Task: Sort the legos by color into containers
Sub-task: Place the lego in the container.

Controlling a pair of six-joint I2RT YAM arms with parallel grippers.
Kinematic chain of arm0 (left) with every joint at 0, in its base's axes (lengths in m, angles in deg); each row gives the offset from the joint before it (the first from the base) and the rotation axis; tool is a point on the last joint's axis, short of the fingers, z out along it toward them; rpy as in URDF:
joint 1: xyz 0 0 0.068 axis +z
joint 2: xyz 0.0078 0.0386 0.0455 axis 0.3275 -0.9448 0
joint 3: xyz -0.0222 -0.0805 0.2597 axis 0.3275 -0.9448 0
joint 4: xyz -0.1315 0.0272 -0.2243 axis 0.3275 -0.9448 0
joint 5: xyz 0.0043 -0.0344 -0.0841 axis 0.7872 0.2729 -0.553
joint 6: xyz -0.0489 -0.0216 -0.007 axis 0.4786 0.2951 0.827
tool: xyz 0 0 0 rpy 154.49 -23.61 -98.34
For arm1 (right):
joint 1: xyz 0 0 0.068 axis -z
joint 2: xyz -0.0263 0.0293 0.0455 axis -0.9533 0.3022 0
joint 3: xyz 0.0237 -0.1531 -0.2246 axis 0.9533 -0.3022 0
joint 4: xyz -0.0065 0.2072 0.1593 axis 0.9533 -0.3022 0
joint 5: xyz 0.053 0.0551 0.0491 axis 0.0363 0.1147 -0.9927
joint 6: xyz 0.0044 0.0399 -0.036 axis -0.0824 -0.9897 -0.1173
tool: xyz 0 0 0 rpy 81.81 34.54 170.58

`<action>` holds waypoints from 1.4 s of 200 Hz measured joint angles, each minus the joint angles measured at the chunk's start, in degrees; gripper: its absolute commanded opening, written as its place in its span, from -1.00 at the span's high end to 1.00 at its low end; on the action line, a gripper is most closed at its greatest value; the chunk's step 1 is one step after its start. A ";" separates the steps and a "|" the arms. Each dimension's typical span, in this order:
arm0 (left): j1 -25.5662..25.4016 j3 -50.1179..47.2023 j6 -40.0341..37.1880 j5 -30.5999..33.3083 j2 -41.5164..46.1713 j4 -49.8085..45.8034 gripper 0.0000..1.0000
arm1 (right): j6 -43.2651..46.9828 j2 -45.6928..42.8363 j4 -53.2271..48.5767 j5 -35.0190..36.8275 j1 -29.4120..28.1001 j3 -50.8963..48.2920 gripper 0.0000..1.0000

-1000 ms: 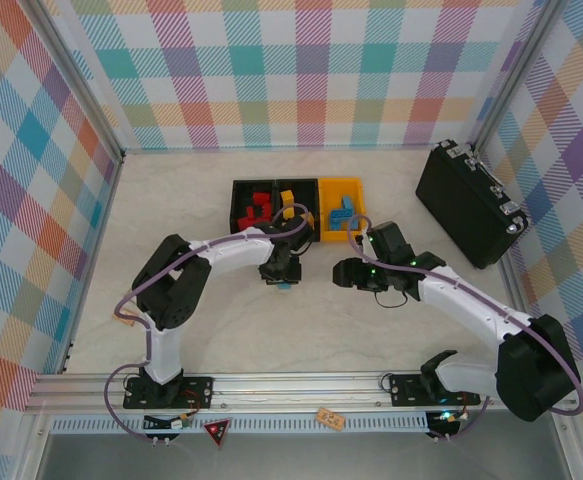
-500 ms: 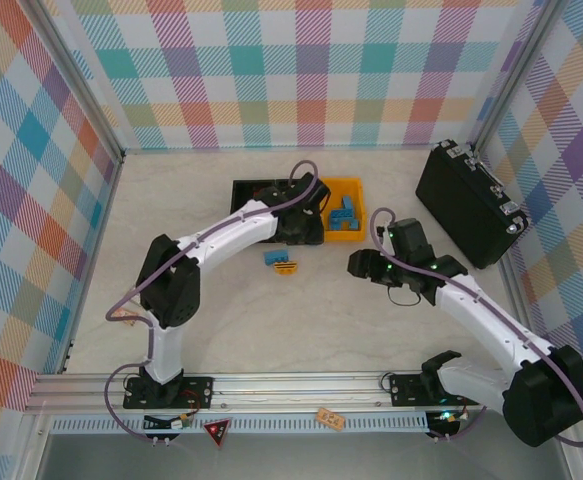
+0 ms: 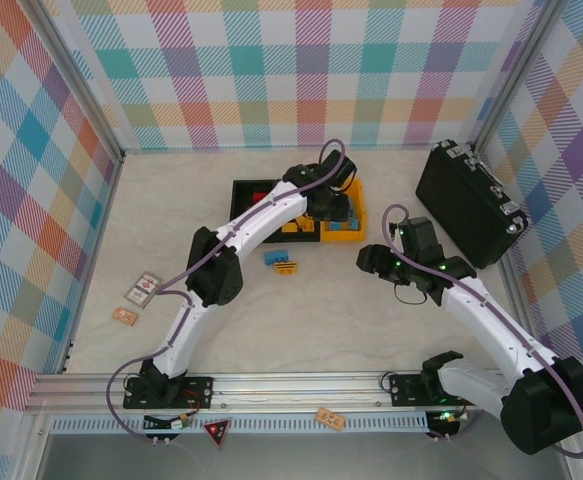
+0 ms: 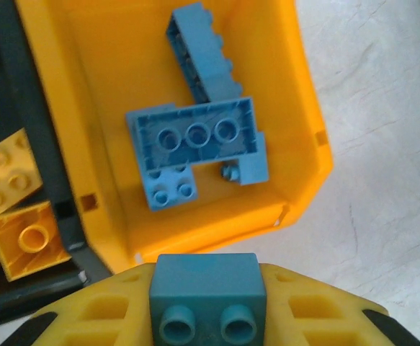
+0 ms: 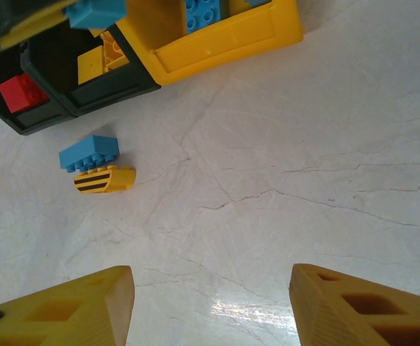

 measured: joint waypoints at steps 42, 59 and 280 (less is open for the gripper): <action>0.07 5.51 -0.35 -1.38 -4.28 -0.98 0.40 | -0.66 0.00 0.00 0.02 0.59 0.00 -0.19; 0.07 5.68 -0.42 -1.88 -5.18 -0.92 0.39 | -0.70 0.00 0.00 0.00 0.63 0.00 -0.19; 0.37 7.13 -2.82 1.11 -8.46 1.92 -0.21 | -1.97 -1.33 0.04 -0.02 0.96 -0.92 -0.19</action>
